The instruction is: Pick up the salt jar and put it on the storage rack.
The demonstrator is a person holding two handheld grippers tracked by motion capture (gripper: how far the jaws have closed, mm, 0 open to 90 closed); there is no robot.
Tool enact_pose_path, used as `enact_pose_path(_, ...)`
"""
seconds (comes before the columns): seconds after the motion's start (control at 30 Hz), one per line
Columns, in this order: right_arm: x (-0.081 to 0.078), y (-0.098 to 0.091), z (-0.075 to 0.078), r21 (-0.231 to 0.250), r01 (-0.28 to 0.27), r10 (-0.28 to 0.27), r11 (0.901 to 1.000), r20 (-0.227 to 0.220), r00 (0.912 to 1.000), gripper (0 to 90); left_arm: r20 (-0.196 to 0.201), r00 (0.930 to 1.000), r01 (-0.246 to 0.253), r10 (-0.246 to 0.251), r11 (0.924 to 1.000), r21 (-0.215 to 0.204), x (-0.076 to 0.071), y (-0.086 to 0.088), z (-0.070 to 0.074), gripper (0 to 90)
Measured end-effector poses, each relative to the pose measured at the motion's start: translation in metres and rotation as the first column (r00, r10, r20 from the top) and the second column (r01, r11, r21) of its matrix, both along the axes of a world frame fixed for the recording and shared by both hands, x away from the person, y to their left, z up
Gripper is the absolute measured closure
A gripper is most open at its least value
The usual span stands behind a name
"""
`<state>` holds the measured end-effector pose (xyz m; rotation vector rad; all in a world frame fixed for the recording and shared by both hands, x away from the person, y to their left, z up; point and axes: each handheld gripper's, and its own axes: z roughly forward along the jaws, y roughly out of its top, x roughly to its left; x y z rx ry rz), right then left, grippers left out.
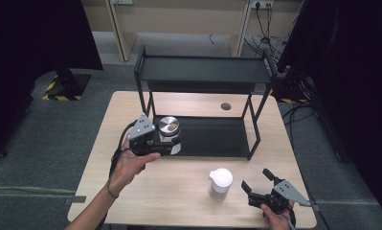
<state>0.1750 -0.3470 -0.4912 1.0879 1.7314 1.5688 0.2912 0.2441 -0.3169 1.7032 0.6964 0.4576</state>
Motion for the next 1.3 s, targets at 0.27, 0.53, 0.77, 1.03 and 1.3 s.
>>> enact_pose_path(0.27,0.000,0.000,0.000,0.002,0.000,0.000,1.0000,0.000,1.0000,0.6,0.001,1.0000,0.003,-0.003,1.0000,-0.006,0.007,0.001,0.023,30.7)
enact_pose_path(0.53,0.000,0.000,0.000,0.003,0.002,-0.002,1.0000,-0.002,1.0000,0.6,0.002,0.9999,0.010,-0.010,0.9999,-0.009,0.015,0.003,0.049,30.7)
enact_pose_path(0.77,0.000,-0.001,0.000,0.006,0.004,-0.004,1.0000,-0.002,1.0000,0.6,0.010,0.9997,0.024,-0.024,0.9996,-0.016,0.022,-0.001,0.076,30.7)
enact_pose_path(1.03,0.000,-0.001,0.000,0.009,0.004,-0.004,1.0000,-0.004,1.0000,0.6,0.004,0.9995,0.030,-0.030,0.9991,-0.031,0.028,-0.003,0.097,30.7)
enact_pose_path(1.3,0.000,-0.002,0.000,0.010,0.004,-0.004,0.9999,-0.003,1.0000,0.5,0.007,0.9998,0.018,-0.017,0.9994,-0.031,0.035,-0.006,0.123,30.8)
